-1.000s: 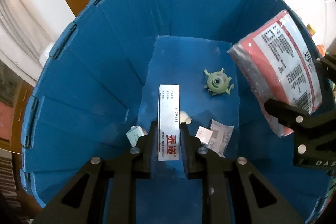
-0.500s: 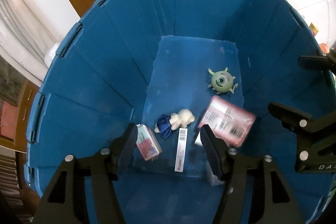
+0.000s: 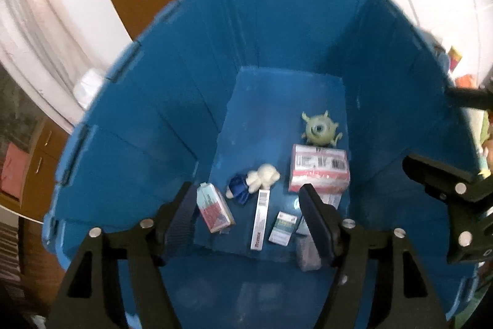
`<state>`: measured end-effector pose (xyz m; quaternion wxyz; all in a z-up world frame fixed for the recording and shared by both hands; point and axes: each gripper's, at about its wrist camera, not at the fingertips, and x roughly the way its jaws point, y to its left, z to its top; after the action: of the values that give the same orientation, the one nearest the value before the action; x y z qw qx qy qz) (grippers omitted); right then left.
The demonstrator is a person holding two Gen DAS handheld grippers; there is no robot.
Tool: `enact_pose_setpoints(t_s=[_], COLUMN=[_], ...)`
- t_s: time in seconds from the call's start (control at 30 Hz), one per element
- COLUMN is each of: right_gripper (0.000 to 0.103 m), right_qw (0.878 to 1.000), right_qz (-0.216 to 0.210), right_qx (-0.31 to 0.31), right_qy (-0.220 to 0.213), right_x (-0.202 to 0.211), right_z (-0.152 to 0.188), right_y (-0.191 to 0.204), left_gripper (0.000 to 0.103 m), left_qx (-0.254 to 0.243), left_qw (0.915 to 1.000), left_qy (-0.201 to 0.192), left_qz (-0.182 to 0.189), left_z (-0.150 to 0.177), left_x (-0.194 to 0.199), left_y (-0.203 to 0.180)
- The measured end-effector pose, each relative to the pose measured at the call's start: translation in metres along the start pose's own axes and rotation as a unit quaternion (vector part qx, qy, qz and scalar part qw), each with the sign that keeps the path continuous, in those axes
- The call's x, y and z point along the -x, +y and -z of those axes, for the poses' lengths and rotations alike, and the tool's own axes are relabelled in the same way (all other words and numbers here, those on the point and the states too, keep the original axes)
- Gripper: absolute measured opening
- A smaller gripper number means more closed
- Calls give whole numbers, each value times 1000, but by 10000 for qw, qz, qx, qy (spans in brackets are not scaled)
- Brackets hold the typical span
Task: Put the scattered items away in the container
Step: 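Move both tools back over the toy pile on the table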
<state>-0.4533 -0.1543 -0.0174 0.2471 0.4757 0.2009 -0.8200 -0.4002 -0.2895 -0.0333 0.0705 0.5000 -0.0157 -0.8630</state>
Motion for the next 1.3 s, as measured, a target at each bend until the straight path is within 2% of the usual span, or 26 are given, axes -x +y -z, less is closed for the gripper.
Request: enact_pose_setpoints(t_s=[0.27, 0.43, 0.6, 0.83, 0.93, 1.13, 1.3], right_gripper=[103, 103, 103, 103, 103, 103, 103], right_qw=[9915, 9844, 9791, 9756, 9749, 9755, 9722], right_qz=[-387, -446, -439, -116, 51, 469, 723], right_qx=[-573, -819, -1055, -1527, -1661, -1832, -2080], right_qy=[-1100, -1494, -1681, -1572, -1478, -1121, -790], right_x=[62, 97, 124, 146, 153, 156, 148], right_z=[39, 76, 125, 217, 253, 332, 385], right_y=[-24, -47, -79, -142, -167, -214, -249], left_gripper=[68, 69, 69, 69, 69, 69, 69], left_qx=[161, 202, 200, -73, -272, -463, -628], left_qw=[9945, 9897, 9849, 9807, 9820, 9874, 9904], left_qy=[-984, -1370, -1697, -1954, -1863, -1460, -1135], left_qz=[-330, -375, -293, 8, 156, 406, 479], left_z=[21, 40, 59, 87, 102, 134, 148], left_x=[57, 97, 128, 163, 167, 152, 134], left_y=[-11, -36, -78, -176, -229, -308, -354])
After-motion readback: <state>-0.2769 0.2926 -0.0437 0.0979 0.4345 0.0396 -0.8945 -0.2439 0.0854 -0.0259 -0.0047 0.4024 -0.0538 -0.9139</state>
